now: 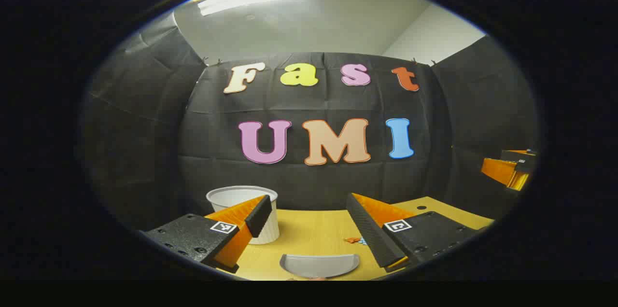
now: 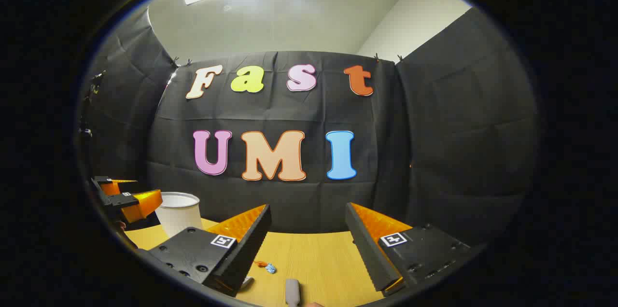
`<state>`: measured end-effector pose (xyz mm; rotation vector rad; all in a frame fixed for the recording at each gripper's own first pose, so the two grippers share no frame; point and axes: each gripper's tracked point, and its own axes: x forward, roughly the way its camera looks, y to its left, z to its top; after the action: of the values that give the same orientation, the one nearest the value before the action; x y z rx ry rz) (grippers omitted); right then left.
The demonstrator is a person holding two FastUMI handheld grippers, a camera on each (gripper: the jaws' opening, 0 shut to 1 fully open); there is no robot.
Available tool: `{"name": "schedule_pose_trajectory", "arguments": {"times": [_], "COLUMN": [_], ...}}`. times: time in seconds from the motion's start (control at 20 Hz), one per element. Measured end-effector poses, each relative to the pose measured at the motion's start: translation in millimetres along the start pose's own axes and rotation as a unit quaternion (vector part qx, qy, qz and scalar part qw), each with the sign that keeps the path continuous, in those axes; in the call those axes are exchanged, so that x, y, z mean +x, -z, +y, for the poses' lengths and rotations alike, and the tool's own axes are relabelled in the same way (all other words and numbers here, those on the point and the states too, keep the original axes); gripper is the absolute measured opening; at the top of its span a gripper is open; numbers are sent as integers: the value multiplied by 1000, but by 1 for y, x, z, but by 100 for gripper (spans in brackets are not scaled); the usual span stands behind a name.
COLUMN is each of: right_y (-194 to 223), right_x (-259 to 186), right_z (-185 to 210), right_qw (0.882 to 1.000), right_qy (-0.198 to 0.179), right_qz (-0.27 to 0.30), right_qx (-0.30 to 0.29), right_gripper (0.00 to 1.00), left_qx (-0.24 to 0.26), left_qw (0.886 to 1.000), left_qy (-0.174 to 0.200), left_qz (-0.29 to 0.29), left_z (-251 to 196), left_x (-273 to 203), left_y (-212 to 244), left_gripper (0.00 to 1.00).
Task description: Pick up the small broom and dustpan from the desktop, sweep the trash into the dustpan with the broom, and then empty the trash into the garbage bin.
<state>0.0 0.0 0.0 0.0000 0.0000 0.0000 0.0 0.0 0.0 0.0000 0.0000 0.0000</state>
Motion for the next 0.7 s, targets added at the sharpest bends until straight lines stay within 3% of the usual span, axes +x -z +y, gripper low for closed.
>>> {"name": "schedule_pose_trajectory", "arguments": {"times": [0.7], "right_y": [-5], "right_x": [2], "right_z": [-3], "right_qw": [1000], "right_qy": [3], "right_qz": [-5], "right_qx": [-7], "right_gripper": [92], "left_qx": [7], "left_qw": [1000], "left_qy": [-4], "left_qz": [5], "left_z": [-2], "left_x": [-3], "left_y": [2], "left_gripper": [96]}}
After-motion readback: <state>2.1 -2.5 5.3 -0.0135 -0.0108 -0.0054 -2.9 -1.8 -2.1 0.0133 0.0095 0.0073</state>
